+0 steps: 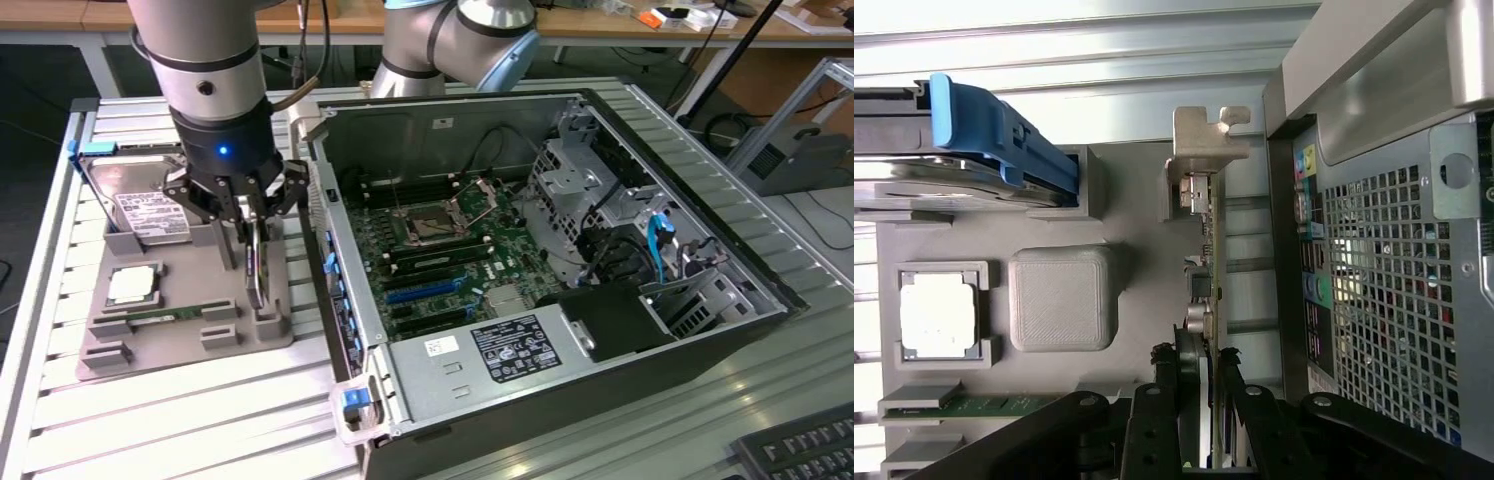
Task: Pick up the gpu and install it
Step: 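Pick up the gpu and move the gpu toward the slot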
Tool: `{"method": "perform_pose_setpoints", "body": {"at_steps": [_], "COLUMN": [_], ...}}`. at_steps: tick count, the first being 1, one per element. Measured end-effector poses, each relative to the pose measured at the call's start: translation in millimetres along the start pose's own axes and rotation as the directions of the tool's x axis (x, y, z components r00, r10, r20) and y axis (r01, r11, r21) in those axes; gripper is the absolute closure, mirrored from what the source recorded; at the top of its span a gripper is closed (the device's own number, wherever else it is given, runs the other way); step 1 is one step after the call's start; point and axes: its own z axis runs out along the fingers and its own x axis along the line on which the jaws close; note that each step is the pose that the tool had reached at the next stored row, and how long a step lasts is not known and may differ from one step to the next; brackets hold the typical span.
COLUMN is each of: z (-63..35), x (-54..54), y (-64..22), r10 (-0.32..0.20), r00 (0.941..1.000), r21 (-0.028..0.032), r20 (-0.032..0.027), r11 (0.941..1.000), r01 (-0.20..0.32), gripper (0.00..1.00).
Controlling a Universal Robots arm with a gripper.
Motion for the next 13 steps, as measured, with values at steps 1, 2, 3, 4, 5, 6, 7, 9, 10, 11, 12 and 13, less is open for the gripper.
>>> {"method": "perform_pose_setpoints", "body": {"at_steps": [1, 2, 3, 4, 5, 6, 7, 9, 10, 11, 12, 13], "z": [-0.2, -0.3, -0.5, -0.7, -0.8, -0.9, -1.2, -1.8, -2.1, -2.3, -2.6, -2.9], "x": [0.0, 0.0, 0.0, 0.0, 0.0, 0.0, 0.0, 0.0, -0.1, -0.1, -0.1, -0.1], "y": [0.0, 0.0, 0.0, 0.0, 0.0, 0.0, 0.0, 0.0, 0.1, 0.1, 0.1, 0.1], "r10": [0.0, 0.0, 0.0, 0.0, 0.0, 0.0, 0.0, 0.0, 0.0, 0.0, 0.0, 0.0], "r00": [1.0, 1.0, 1.0, 1.0, 1.0, 1.0, 1.0, 1.0, 1.0, 1.0, 1.0, 1.0], "r21": [0.0, -0.0001, 0.0, 0.0, 0.0, 0.0, 0.0001, 0.0001, 0.0001, 0.0001, 0.0001, 0.0], "r20": [0.0, 0.0, 0.0, 0.0, 0.0, 0.0, -0.0001, -0.0001, -0.0001, 0.0, -0.0001, -0.0001], "r11": [1.0, 1.0, 1.0, 1.0, 1.0, 1.0, 1.0, 1.0, 1.0, 1.0, 1.0, 1.0], "r01": [0.0, 0.0, 0.0, 0.0, 0.0, 0.0, 0.0, 0.0, 0.0, 0.0, 0.0, 0.0], "gripper": [0.73, 0.73, 0.73, 0.73, 0.73, 0.73, 0.73, 0.73, 0.73, 0.73, 0.73, 0.73]}}
